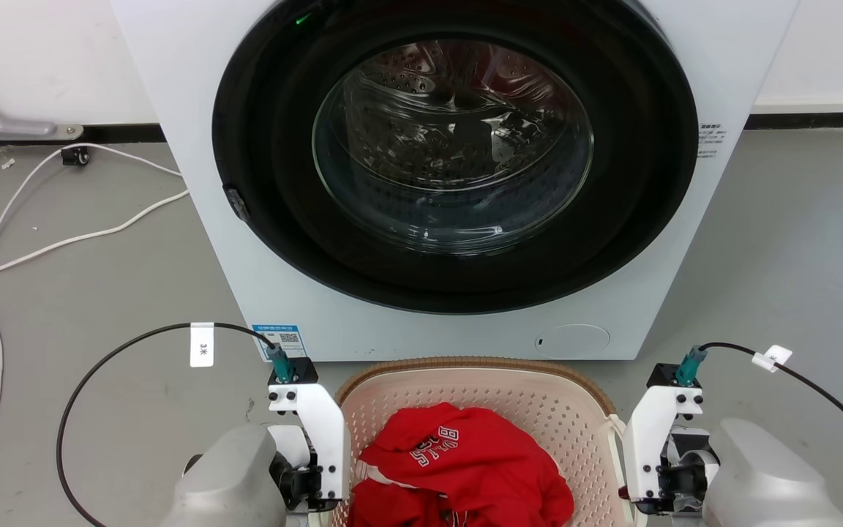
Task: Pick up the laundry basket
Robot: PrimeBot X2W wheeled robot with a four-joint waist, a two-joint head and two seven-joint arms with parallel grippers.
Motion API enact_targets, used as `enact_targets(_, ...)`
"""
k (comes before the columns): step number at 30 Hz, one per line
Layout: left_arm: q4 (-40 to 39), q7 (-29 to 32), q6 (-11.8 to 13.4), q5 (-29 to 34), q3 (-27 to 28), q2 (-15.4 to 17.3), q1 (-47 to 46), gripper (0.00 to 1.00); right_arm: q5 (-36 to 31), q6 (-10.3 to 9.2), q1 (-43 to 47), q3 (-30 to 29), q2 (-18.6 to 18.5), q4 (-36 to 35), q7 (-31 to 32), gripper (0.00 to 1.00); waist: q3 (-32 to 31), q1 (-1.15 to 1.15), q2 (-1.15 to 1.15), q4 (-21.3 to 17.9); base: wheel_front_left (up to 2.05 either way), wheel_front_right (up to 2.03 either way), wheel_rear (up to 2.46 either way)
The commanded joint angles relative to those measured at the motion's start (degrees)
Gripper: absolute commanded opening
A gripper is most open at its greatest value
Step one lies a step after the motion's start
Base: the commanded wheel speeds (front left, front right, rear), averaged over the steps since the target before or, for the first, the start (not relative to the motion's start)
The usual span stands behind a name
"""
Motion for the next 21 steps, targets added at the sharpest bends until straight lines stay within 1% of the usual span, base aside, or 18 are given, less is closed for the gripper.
enact_targets(1,-1.1,-0.55,-0.83,-0.9,-0.2,-1.86,-0.11,0.0,0.32,0.76,0.51,-0.03,1.99,-0.51,0.33,0.0,-0.01,0.0,0.0,-0.06,0.0,0.0,0.0)
enact_targets(21,-0.69,-1.65,-0.84,-3.89,-3.16,-2.16,0.62,0.0,-0.36,0.76,0.11,-0.93,1.5,-0.48,2.06,0.0,-0.29,0.0,0.0,-0.72,0.0,0.0,0.0)
